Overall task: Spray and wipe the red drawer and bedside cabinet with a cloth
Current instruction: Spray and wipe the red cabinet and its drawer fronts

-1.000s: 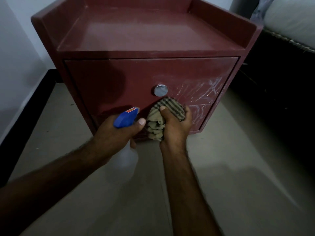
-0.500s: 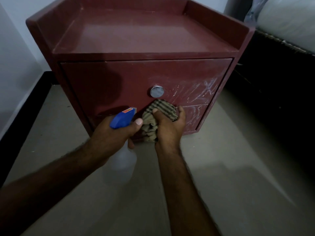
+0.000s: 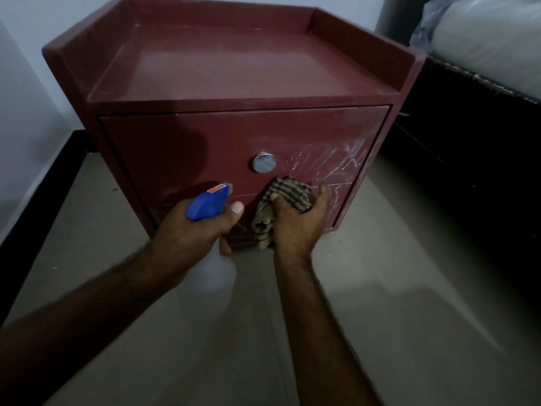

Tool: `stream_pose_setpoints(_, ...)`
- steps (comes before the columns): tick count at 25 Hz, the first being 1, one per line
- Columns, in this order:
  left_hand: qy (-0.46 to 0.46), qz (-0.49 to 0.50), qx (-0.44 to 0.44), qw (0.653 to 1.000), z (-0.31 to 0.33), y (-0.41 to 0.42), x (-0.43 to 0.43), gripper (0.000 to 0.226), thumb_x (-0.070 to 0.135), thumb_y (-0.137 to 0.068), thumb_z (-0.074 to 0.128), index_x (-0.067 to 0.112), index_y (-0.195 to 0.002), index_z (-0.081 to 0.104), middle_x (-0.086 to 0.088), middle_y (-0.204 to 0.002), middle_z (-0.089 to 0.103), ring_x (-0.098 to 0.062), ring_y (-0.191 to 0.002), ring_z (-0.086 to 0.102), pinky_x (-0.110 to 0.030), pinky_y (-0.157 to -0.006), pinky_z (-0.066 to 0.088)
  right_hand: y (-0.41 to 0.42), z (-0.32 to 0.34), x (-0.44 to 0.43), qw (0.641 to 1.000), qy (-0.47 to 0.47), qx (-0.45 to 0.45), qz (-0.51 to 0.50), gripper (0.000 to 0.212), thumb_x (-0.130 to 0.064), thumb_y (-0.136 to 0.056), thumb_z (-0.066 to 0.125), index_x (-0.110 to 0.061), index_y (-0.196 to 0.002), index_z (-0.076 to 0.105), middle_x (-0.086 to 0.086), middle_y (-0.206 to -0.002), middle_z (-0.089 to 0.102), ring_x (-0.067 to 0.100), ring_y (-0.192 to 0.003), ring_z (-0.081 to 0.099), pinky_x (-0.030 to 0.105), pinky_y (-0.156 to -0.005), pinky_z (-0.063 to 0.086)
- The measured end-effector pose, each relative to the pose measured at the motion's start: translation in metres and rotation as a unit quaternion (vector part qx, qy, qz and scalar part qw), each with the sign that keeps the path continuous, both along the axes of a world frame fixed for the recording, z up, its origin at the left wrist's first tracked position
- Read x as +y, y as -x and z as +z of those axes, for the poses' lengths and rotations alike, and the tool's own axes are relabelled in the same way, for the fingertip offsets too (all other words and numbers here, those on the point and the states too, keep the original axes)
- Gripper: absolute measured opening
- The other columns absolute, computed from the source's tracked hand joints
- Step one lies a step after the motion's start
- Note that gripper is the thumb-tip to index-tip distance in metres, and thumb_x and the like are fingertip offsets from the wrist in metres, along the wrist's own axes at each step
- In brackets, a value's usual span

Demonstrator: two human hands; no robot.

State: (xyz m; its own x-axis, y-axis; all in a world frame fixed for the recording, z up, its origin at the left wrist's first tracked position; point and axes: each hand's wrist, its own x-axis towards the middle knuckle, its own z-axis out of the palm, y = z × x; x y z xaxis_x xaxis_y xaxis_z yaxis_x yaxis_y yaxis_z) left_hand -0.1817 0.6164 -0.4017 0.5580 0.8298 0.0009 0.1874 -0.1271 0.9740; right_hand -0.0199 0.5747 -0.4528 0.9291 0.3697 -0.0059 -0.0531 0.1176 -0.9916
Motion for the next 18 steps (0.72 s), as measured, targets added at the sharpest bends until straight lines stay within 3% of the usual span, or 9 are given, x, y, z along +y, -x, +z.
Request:
stream_pose_setpoints(5, -0.002, 0.001, 0.013, 1.0, -0.001, -0.001, 0.0, 0.058, 0.059, -0.082, 0.073, 0.002, -0.086, 0.066, -0.025, -0.065, 0.065, -0.042, -0.065, 0.066, -0.041, -0.07, 0.052, 0.014, 0.0, 0.006, 0.998, 0.008, -0.062, 0.012, 0.082, -0.012, -0.078, 0.088, -0.029, -0.148, 0.049, -0.015, -0.116, 0.069, -0.003, -0.101, 0.069, 0.028, -0.093, 0.06)
stream_pose_setpoints(10, 0.0, 0.0, 0.02, 1.0, -0.001, 0.0, -0.001, 0.034, 0.056, -0.088, 0.071, 0.022, -0.088, 0.068, -0.02, -0.062, 0.068, -0.034, -0.067, 0.069, -0.036, -0.075, 0.051, -0.016, 0.001, -0.002, 0.996, 0.016, -0.056, -0.07, 0.081, -0.014, -0.078, 0.089, -0.023, -0.149, 0.052, -0.009, -0.126, 0.068, 0.006, -0.108, 0.068, 0.033, -0.097, 0.06)
stream_pose_setpoints(14, 0.0, 0.007, 0.02, 1.0, -0.002, -0.002, -0.004, 0.051, 0.056, -0.084, 0.07, 0.007, -0.098, 0.068, -0.02, -0.063, 0.067, -0.037, -0.069, 0.069, -0.037, -0.075, 0.051, 0.002, -0.004, 0.003, 0.995, 0.026, -0.095, -0.032, 0.071, -0.019, -0.08, 0.088, -0.026, -0.144, 0.056, -0.025, -0.112, 0.065, -0.01, -0.102, 0.065, 0.017, -0.093, 0.057)
stream_pose_setpoints(16, 0.001, 0.003, 0.019, 1.0, 0.001, -0.004, -0.007, 0.055, 0.056, -0.084, 0.069, 0.005, -0.105, 0.068, -0.023, -0.066, 0.067, -0.036, -0.068, 0.067, -0.037, -0.075, 0.051, 0.001, -0.006, 0.005, 0.997, 0.022, -0.072, -0.037, 0.069, -0.02, -0.079, 0.088, -0.026, -0.141, 0.059, -0.02, -0.113, 0.068, -0.009, -0.101, 0.066, 0.016, -0.093, 0.056)
stream_pose_setpoints(18, 0.002, 0.004, 0.026, 1.0, 0.003, -0.005, -0.008, 0.054, 0.056, -0.083, 0.068, 0.004, -0.097, 0.068, -0.022, -0.065, 0.068, -0.033, -0.066, 0.067, -0.036, -0.074, 0.05, -0.013, -0.004, 0.004, 0.997, 0.008, 0.01, -0.082, 0.066, -0.017, -0.077, 0.089, -0.025, -0.136, 0.062, -0.015, -0.113, 0.07, 0.0, -0.1, 0.07, 0.027, -0.097, 0.058)
